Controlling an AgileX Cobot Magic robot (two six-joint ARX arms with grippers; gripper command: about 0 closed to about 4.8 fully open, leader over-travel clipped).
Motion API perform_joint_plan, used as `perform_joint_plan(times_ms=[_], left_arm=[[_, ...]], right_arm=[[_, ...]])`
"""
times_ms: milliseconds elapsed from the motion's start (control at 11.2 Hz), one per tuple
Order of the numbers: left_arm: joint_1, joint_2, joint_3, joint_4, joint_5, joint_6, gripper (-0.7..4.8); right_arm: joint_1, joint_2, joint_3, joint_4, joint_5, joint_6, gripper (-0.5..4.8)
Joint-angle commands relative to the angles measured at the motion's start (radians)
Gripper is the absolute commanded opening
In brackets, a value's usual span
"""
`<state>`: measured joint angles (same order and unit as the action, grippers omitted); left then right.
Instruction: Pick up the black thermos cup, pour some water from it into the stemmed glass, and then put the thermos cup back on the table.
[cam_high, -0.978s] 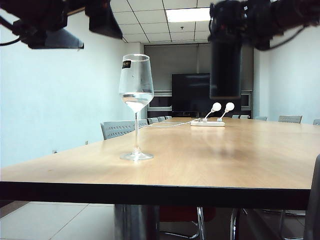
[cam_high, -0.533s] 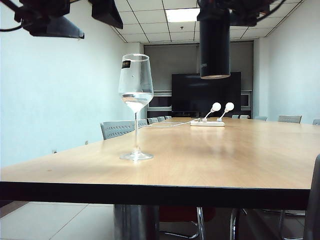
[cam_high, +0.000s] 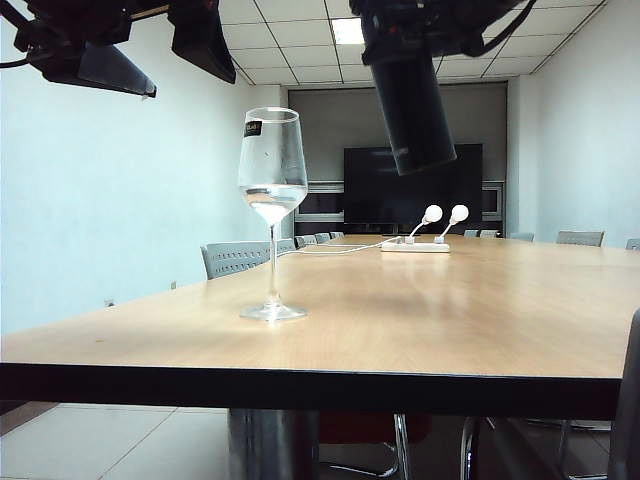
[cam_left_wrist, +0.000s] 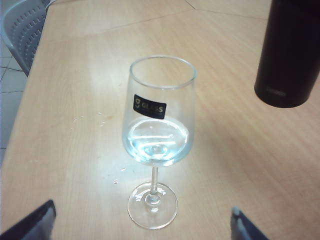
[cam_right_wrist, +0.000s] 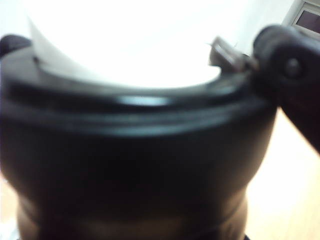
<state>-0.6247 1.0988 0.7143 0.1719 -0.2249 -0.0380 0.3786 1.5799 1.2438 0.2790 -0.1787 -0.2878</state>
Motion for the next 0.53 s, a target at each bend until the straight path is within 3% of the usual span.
perform_joint_plan(times_ms=[89,533], left_arm=[[0.0,-0.003,0.007,0.008,-0.003,0.0,4.58],[0.0,-0.003,0.006,-0.014,-0.003,0.001,4.58]], right_arm=[[0.001,0.045,0.055,0.121,0.001,-0.047,1.84],[0.012,0.093,0.135,0.105,-0.006,-0.114,1.84]])
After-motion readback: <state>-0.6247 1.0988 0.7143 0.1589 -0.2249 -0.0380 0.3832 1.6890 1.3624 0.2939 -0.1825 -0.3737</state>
